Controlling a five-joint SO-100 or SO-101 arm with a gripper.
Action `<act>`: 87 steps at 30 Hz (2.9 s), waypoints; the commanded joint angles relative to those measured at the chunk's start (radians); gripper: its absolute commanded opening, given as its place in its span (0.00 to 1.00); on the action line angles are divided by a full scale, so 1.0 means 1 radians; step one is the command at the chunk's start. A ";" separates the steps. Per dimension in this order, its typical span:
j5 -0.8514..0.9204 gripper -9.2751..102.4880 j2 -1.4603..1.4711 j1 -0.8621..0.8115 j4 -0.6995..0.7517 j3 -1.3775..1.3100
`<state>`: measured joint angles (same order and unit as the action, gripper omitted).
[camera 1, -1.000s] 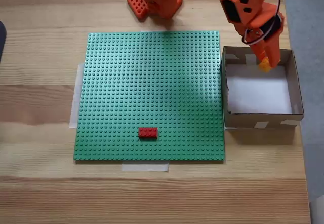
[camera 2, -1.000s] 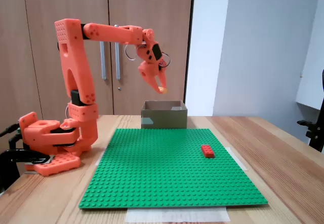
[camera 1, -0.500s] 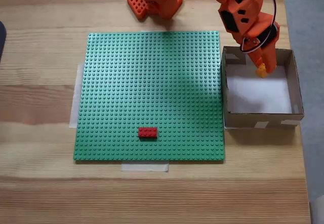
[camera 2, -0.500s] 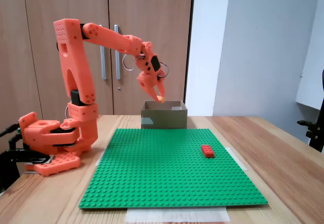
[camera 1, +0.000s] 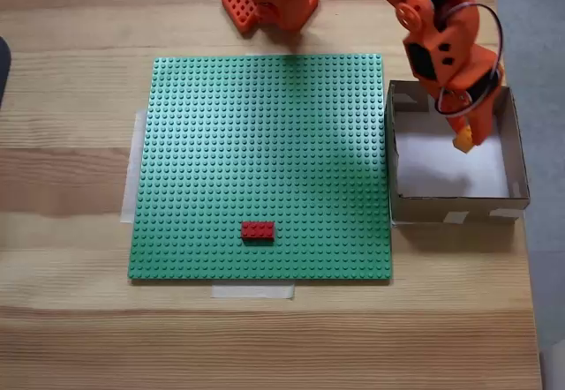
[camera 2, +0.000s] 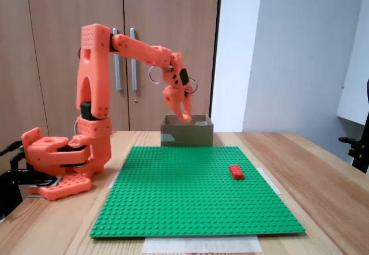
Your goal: Pick the yellow lego block and put it in the box.
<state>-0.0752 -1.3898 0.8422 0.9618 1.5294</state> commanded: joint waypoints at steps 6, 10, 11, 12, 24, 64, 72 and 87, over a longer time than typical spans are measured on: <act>0.005 0.09 0.172 0.002 0.117 -0.253; -0.006 0.08 0.264 -0.006 0.150 -0.334; -0.009 0.08 0.282 -0.011 0.153 -0.345; -0.011 0.08 0.299 -0.015 0.155 -0.350; -0.006 0.09 0.387 -0.032 0.135 -0.350; 0.175 0.17 -0.474 -0.049 -0.241 0.368; 0.268 0.07 -0.753 -0.100 -0.268 0.555; 0.020 0.07 -1.017 -0.446 -0.189 0.623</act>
<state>-0.0077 -2.3562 0.4602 0.7563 2.1552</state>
